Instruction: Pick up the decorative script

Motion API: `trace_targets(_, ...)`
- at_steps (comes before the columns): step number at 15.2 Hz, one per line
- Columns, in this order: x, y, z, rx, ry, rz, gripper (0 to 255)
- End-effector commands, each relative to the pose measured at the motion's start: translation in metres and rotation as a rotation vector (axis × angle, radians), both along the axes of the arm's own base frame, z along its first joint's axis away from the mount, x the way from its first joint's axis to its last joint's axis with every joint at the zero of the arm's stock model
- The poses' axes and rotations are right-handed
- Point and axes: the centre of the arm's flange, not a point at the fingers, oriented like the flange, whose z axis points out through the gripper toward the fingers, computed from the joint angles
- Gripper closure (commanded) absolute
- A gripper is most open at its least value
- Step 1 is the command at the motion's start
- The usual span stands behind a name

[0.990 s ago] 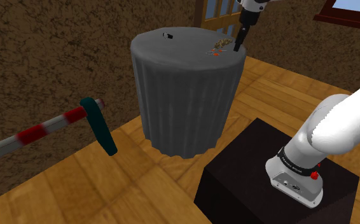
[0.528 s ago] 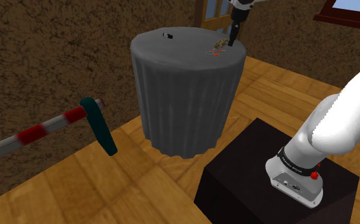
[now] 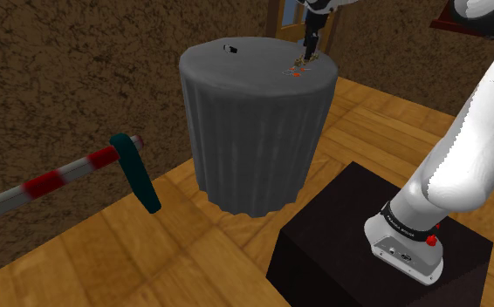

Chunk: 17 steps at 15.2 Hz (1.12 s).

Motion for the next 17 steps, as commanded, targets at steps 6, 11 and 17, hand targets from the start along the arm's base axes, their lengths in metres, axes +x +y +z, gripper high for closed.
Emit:
trace_targets(6, 0.001, -0.001, -0.029, -0.002, -0.001, 0.004, 0)
trace_targets(11, 0.002, -0.001, -0.029, -0.002, -0.001, 0.004, 255)
trace_targets(17, 0.001, -0.001, -0.029, -0.002, -0.001, 0.004, 255)
